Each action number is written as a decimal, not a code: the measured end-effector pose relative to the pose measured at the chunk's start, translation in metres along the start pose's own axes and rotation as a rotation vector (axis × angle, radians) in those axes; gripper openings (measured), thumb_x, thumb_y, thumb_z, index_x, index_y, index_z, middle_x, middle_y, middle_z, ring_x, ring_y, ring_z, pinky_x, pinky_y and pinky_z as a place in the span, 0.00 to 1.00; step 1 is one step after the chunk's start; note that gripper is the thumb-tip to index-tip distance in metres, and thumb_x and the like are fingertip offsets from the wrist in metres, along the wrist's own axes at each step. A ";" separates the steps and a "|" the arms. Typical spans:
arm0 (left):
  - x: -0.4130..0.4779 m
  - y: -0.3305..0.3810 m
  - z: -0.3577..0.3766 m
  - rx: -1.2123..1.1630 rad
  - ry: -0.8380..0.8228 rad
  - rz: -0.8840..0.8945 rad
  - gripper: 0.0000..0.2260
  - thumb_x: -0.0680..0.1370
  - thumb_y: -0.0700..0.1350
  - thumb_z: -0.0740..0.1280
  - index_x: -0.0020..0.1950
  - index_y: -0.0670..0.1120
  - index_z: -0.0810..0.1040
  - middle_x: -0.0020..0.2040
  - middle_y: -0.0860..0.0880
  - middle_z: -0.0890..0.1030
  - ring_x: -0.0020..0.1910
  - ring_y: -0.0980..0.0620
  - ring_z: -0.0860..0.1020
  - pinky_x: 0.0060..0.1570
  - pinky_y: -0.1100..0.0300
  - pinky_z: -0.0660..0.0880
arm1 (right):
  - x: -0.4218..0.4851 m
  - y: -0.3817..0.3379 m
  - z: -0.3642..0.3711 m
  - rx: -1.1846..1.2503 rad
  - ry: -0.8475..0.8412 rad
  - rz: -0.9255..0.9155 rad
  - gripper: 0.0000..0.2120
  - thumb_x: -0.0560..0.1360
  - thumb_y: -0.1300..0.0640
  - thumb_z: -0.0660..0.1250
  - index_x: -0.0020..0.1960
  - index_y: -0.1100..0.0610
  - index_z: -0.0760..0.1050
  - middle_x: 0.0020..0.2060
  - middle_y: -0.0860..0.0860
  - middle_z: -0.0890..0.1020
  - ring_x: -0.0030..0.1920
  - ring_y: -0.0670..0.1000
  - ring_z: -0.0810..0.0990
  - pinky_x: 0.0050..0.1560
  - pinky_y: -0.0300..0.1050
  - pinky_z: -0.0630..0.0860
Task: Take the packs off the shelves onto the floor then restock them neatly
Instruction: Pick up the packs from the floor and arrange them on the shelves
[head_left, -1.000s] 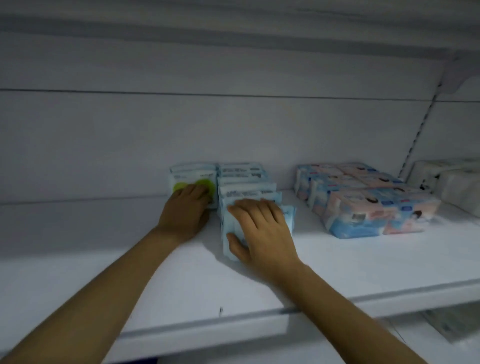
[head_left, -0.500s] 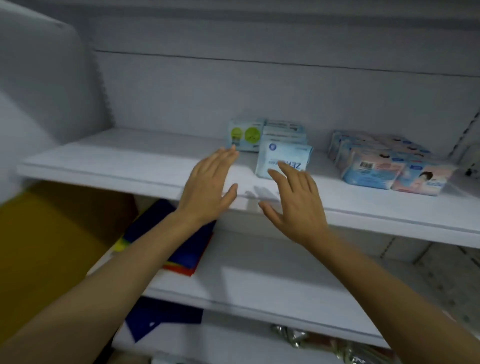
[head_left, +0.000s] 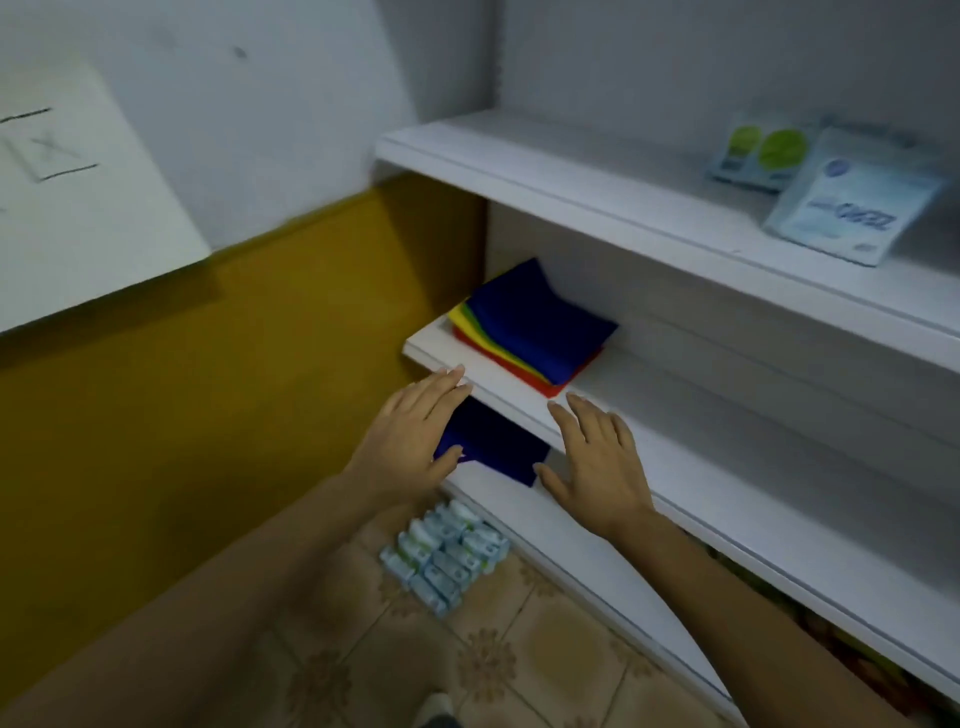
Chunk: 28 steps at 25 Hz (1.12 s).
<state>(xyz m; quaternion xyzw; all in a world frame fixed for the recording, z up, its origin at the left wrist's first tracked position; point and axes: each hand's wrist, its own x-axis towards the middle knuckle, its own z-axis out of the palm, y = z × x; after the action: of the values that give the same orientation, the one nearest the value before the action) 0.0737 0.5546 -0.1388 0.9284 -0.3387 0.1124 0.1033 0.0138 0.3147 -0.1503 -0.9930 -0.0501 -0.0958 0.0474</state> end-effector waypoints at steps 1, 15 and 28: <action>-0.017 -0.012 0.001 0.003 -0.021 -0.058 0.28 0.76 0.53 0.59 0.73 0.43 0.66 0.74 0.45 0.66 0.72 0.46 0.66 0.67 0.49 0.66 | 0.004 -0.015 0.008 0.006 -0.030 -0.034 0.31 0.72 0.41 0.60 0.70 0.58 0.68 0.67 0.58 0.73 0.67 0.59 0.72 0.67 0.60 0.68; -0.098 -0.157 0.040 -0.149 -0.158 -0.353 0.29 0.80 0.52 0.61 0.78 0.46 0.55 0.79 0.49 0.53 0.77 0.49 0.53 0.72 0.54 0.55 | 0.109 -0.135 0.105 0.059 -0.272 -0.198 0.31 0.76 0.41 0.55 0.74 0.56 0.62 0.72 0.57 0.66 0.72 0.57 0.64 0.73 0.55 0.55; -0.141 -0.137 0.489 -0.953 -0.317 -1.106 0.13 0.78 0.46 0.66 0.62 0.46 0.75 0.56 0.47 0.80 0.55 0.49 0.78 0.51 0.61 0.73 | 0.049 -0.087 0.548 0.040 -0.664 -0.020 0.18 0.79 0.43 0.56 0.65 0.49 0.70 0.58 0.50 0.79 0.58 0.52 0.77 0.61 0.46 0.67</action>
<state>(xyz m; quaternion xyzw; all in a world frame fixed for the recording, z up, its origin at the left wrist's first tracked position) 0.1258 0.6120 -0.6608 0.8230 0.1548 -0.2503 0.4859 0.1541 0.4623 -0.6691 -0.9684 -0.0746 0.2333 0.0472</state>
